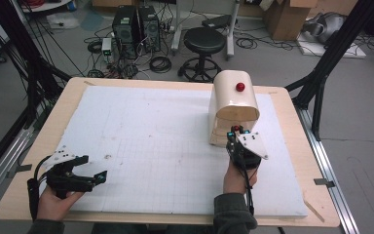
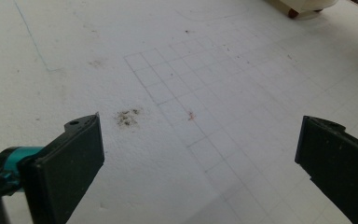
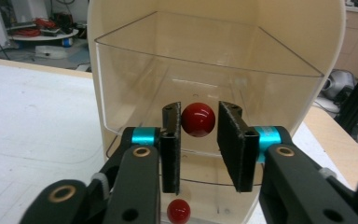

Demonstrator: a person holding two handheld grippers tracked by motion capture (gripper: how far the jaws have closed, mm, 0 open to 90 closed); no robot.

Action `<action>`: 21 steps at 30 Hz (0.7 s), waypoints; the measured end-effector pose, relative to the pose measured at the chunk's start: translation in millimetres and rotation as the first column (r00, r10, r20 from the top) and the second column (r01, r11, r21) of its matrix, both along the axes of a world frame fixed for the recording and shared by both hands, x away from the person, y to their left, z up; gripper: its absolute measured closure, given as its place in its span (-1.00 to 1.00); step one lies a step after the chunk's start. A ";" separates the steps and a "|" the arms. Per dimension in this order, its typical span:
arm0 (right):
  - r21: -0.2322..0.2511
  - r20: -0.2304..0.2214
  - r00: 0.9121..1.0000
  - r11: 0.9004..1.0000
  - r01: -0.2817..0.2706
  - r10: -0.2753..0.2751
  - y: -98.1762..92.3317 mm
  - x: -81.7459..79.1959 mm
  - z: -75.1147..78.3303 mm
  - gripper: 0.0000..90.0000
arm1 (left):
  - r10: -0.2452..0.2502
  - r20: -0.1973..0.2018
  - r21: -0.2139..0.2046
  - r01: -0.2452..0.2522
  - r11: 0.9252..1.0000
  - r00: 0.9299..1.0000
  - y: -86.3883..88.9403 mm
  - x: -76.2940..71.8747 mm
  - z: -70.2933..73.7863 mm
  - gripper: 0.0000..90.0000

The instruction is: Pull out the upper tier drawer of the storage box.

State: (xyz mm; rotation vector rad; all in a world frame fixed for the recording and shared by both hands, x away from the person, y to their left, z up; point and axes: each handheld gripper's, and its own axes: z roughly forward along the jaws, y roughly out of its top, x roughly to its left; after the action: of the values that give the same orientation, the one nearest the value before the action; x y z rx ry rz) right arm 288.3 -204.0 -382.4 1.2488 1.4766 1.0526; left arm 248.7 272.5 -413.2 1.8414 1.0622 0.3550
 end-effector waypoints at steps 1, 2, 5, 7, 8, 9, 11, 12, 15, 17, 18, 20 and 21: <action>0.004 -0.001 1.000 1.000 0.000 0.000 0.6 -0.1 0.0 0.60 | 0.000 0.000 0.001 0.000 1.000 1.000 0.0 0.1 0.0 -0.96; 0.002 -0.001 1.000 1.000 0.000 0.000 0.5 -0.2 0.0 0.60 | -0.002 0.000 0.002 0.002 1.000 1.000 0.2 0.2 -0.1 -0.96; 0.006 0.000 1.000 1.000 -0.006 0.006 -0.4 0.1 0.2 0.61 | 0.000 0.000 0.000 0.000 1.000 1.000 0.4 0.6 -0.3 -0.96; 0.008 -0.003 1.000 1.000 -0.009 0.009 -0.8 -0.1 0.4 0.62 | 0.001 0.001 -0.001 -0.001 1.000 1.000 0.3 0.6 -0.3 -0.96; 0.005 -0.001 1.000 1.000 -0.011 0.011 -1.3 0.0 0.4 0.62 | 0.000 0.001 -0.001 0.000 1.000 1.000 0.2 0.6 -0.3 -0.96; 0.001 -0.003 1.000 1.000 -0.012 0.012 -1.7 -0.1 0.4 0.62 | 0.000 0.001 0.001 0.000 1.000 1.000 0.1 0.5 -0.2 -0.96; 0.005 -0.005 1.000 1.000 -0.018 0.018 -2.2 -0.3 0.7 0.62 | -0.001 0.001 0.001 0.001 1.000 1.000 0.4 0.5 0.1 -0.96; 0.009 -0.006 1.000 1.000 -0.020 0.020 -2.5 -0.4 0.7 0.62 | 0.000 0.001 0.001 0.000 1.000 1.000 0.6 0.5 0.2 -0.96; 0.026 -0.013 0.999 0.999 -0.041 0.041 -4.9 -1.3 1.3 0.62 | 0.002 0.000 -0.001 -0.002 1.000 1.000 1.0 0.2 0.3 -0.96; 0.035 -0.013 0.999 0.998 -0.049 0.049 -6.4 -1.7 1.7 0.62 | 0.003 0.002 -0.001 -0.003 1.000 1.000 1.2 0.1 0.5 -0.96; 0.027 -0.016 0.998 0.998 -0.053 0.054 -7.8 -2.3 1.8 0.62 | 0.002 0.003 -0.001 -0.002 1.000 1.000 1.2 0.0 0.7 -0.96; 0.037 -0.018 0.998 0.998 -0.059 0.060 -8.7 -3.3 2.1 0.62 | 0.001 0.003 0.000 -0.001 1.000 1.000 1.1 0.0 0.9 -0.96; 0.036 -0.018 0.998 0.997 -0.065 0.066 -9.6 -3.7 2.3 0.62 | 0.001 0.003 0.000 -0.001 1.000 1.000 1.1 -0.1 1.0 -0.96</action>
State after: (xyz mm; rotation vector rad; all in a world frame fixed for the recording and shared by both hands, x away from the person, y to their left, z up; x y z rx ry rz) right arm 284.5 -213.6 -380.0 1.2453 1.5284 1.1169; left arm 248.7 273.7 -412.2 1.8397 1.0610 0.3587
